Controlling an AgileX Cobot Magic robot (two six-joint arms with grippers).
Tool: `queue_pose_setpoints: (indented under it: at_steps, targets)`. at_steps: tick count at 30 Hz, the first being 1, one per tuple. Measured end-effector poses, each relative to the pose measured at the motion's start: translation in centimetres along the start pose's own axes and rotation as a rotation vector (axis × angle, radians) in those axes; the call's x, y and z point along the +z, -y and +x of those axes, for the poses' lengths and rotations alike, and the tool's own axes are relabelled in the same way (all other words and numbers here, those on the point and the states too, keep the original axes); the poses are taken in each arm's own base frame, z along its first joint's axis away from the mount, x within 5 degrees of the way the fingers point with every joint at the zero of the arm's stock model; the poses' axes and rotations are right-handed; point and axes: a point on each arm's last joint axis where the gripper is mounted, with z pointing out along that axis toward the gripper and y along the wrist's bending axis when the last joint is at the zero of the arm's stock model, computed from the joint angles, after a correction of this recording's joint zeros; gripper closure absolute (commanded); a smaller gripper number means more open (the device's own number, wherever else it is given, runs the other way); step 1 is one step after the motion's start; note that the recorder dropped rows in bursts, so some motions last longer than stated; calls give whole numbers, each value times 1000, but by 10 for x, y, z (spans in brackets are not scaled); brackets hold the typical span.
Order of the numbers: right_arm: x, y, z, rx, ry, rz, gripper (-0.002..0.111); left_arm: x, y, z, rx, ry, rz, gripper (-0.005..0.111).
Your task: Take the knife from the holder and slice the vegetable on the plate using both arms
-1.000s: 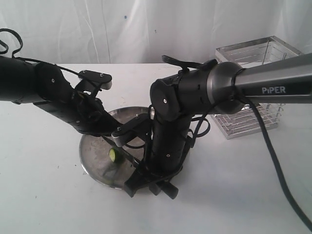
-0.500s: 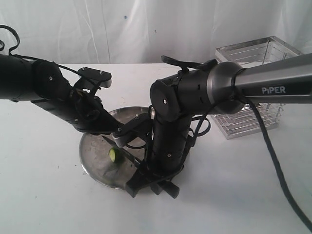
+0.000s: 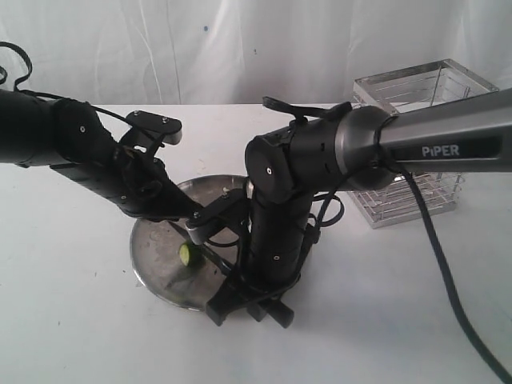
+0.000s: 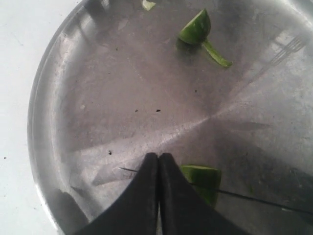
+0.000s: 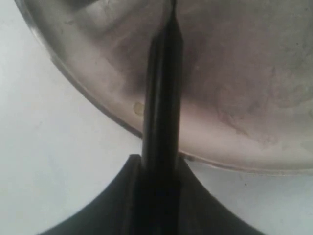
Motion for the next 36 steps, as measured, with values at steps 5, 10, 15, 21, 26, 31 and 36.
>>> queue_pose_setpoints:
  at_steps: [5, 10, 15, 21, 26, 31, 36]
  targets:
    - [12, 1, 0, 17, -31, -2, 108, 0, 2, 1, -14, -10, 12, 102]
    - [13, 1, -1, 25, -25, -3, 108, 0, 4, 1, -29, -16, 23, 102]
    - [13, 1, -1, 25, -27, -3, 108, 0, 4, 2, -33, -17, 26, 102]
    - [13, 1, -1, 25, -27, -3, 108, 0, 4, 2, -33, -17, 26, 102]
    - [13, 1, -1, 25, -27, -3, 108, 1, 4, 1, -35, -12, 24, 102]
    - [13, 1, 2, 24, -53, -5, 108, 23, -1, 1, -82, -1, 9, 102]
    - [13, 0, 2, 12, -52, -5, 108, 49, -5, 15, -44, -77, -1, 102]
